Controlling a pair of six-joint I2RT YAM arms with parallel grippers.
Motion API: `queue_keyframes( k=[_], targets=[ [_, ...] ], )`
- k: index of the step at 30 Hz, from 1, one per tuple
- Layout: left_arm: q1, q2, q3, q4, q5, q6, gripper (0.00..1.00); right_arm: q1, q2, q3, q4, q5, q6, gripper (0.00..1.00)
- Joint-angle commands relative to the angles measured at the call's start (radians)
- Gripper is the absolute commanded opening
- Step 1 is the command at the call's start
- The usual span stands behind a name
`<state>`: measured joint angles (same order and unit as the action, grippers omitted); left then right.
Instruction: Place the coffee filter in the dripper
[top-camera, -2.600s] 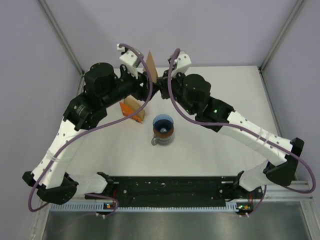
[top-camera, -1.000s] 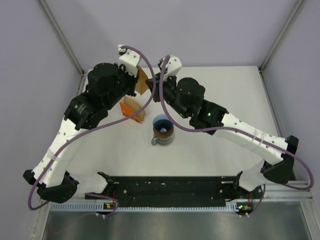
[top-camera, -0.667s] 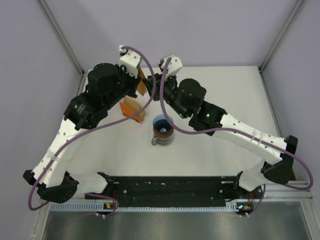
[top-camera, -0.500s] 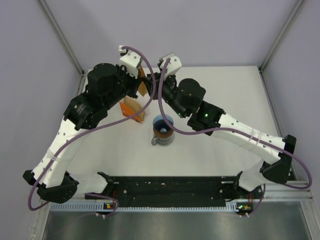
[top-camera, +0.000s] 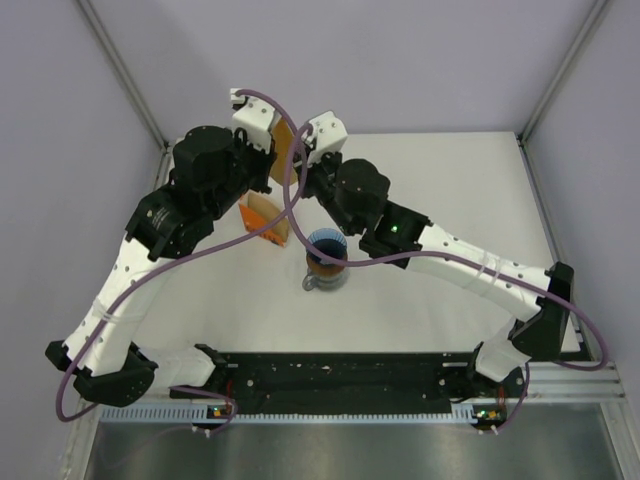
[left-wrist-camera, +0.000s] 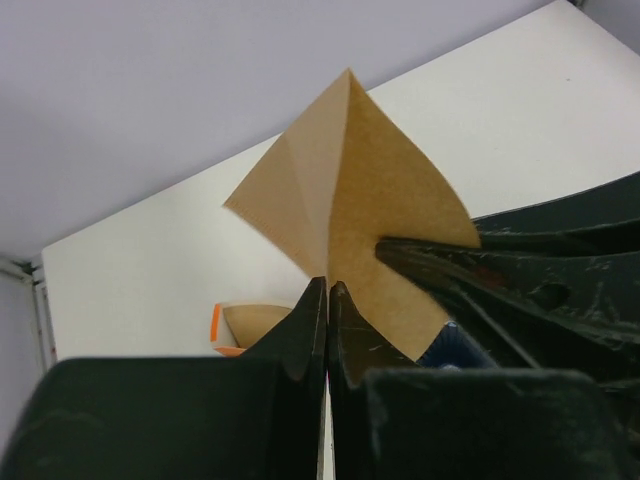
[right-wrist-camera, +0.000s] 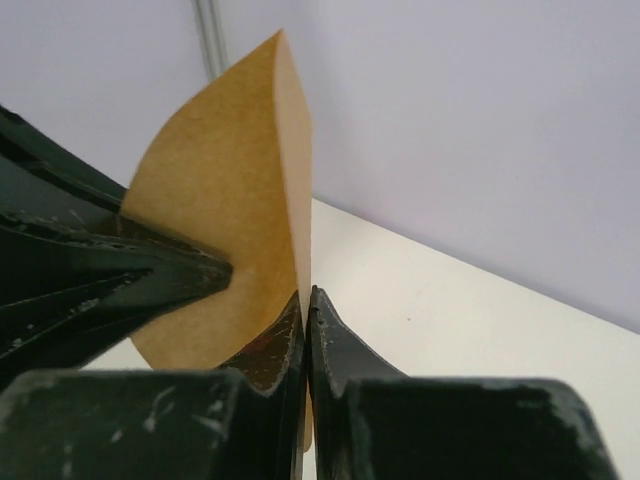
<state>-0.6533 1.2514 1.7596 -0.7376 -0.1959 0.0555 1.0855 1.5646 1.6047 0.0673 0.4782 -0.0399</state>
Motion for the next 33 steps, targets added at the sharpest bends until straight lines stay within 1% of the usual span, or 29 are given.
queue_keyframes(
  k=[1, 9, 12, 13, 14, 15, 16, 17, 18, 19, 22, 26, 27, 28, 29, 31, 33],
  targets=[
    [-0.005, -0.041, 0.005, 0.056, -0.137, 0.081, 0.0, 0.001, -0.032, 0.02, 0.074, 0.126, -0.074, 0.0],
    [-0.005, -0.046, -0.005, 0.104, -0.195, 0.167, 0.0, 0.002, -0.052, 0.003, 0.075, 0.201, -0.132, 0.0],
    [-0.006, -0.046, -0.011, 0.107, -0.188, 0.172, 0.0, 0.001, -0.061, -0.009, 0.078, 0.171, -0.133, 0.0],
    [-0.005, -0.047, -0.012, 0.104, -0.174, 0.17, 0.0, -0.002, -0.066, -0.015, 0.08, 0.128, -0.127, 0.0],
    [-0.005, -0.047, -0.014, 0.098, -0.157, 0.17, 0.0, -0.009, -0.078, -0.025, 0.081, 0.081, -0.12, 0.02],
    [-0.005, -0.047, -0.015, 0.093, -0.13, 0.165, 0.0, -0.015, -0.084, -0.035, 0.085, 0.029, -0.106, 0.14],
    [-0.005, -0.046, -0.014, 0.086, -0.094, 0.161, 0.0, -0.022, -0.09, -0.041, 0.085, -0.019, -0.089, 0.32],
    [-0.006, -0.044, -0.014, 0.075, -0.071, 0.156, 0.0, -0.03, -0.095, -0.045, 0.086, -0.051, -0.075, 0.39],
    [-0.008, -0.041, -0.014, 0.067, -0.045, 0.15, 0.0, -0.036, -0.094, -0.045, 0.086, -0.073, -0.06, 0.43],
    [-0.009, -0.04, -0.014, 0.061, -0.021, 0.142, 0.0, -0.044, -0.092, -0.043, 0.086, -0.088, -0.049, 0.44],
    [-0.016, -0.033, -0.008, 0.052, 0.016, 0.133, 0.0, -0.064, -0.08, -0.037, 0.086, -0.138, -0.014, 0.45],
    [-0.017, -0.029, 0.005, 0.052, 0.024, 0.132, 0.0, -0.081, -0.048, -0.015, 0.08, -0.158, 0.017, 0.44],
    [-0.017, -0.029, 0.005, 0.052, 0.027, 0.132, 0.0, -0.084, -0.041, -0.011, 0.08, -0.158, 0.02, 0.43],
    [-0.017, -0.029, 0.005, 0.05, 0.029, 0.129, 0.0, -0.088, -0.034, -0.006, 0.08, -0.164, 0.028, 0.4],
    [-0.017, -0.03, 0.003, 0.049, 0.029, 0.13, 0.0, -0.091, -0.031, -0.005, 0.08, -0.167, 0.032, 0.33],
    [-0.016, -0.033, 0.0, 0.052, 0.023, 0.13, 0.0, -0.098, -0.029, -0.005, 0.078, -0.158, 0.032, 0.14],
    [-0.017, -0.033, -0.005, 0.056, 0.007, 0.132, 0.0, -0.095, -0.034, -0.009, 0.075, -0.153, 0.034, 0.03]
  ],
)
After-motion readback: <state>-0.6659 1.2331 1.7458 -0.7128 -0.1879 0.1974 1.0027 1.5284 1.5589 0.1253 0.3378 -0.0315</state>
